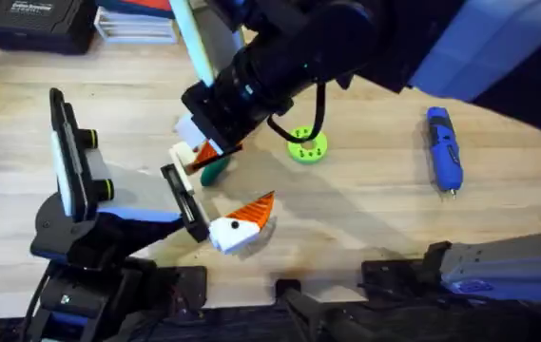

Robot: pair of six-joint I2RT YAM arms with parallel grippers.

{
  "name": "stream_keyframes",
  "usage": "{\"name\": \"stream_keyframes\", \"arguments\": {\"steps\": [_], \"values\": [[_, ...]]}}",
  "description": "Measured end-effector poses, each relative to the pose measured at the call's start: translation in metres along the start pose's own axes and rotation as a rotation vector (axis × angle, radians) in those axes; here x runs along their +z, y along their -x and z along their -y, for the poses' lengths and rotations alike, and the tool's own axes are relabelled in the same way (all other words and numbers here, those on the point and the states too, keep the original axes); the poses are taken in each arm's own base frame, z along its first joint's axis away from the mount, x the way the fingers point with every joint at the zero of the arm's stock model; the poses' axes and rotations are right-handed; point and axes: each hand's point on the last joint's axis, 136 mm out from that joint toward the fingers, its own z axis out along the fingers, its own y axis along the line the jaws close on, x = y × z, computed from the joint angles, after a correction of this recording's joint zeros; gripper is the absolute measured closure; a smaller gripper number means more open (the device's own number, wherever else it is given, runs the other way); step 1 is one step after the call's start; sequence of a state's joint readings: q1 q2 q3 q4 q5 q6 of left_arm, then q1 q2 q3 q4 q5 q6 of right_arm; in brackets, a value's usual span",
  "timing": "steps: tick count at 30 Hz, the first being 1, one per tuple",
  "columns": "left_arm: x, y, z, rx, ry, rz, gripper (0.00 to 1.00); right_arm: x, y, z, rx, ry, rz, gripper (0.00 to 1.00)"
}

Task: Pick up the gripper from the table and insert it into the empty holder that is missing its gripper. Then pick up a screw, insert it into the mounting hole, and use the screwdriver to tighten it. Finally, clean up the table by picking up the vegetable and placing it into the bucket.

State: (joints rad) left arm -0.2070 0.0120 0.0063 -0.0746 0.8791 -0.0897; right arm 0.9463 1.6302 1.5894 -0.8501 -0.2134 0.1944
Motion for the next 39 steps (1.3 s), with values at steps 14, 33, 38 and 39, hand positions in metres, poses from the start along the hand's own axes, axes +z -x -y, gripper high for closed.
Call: {"name": "stream_keyframes", "arguments": {"steps": [14,33,38,39], "values": [[0.0,0.0,-0.001,-0.009,0.006,0.0,0.015,0.012,-0.004,-0.001,-0.006,-0.007,-0.028,0.997],[0.0,0.0,0.0,-0.007,0.002,0.0,0.015,0.013,0.0,0.001,-0.012,-0.028,-0.015,0.997],[0.0,0.0,0.0,-0.008,0.0,0.0,0.015,0.015,0.0,0.005,-0.021,-0.066,-0.011,0.997],[0.0,0.0,0.0,-0.008,0.0,0.0,0.015,0.015,0.0,0.005,-0.023,-0.07,-0.01,0.997]]}}
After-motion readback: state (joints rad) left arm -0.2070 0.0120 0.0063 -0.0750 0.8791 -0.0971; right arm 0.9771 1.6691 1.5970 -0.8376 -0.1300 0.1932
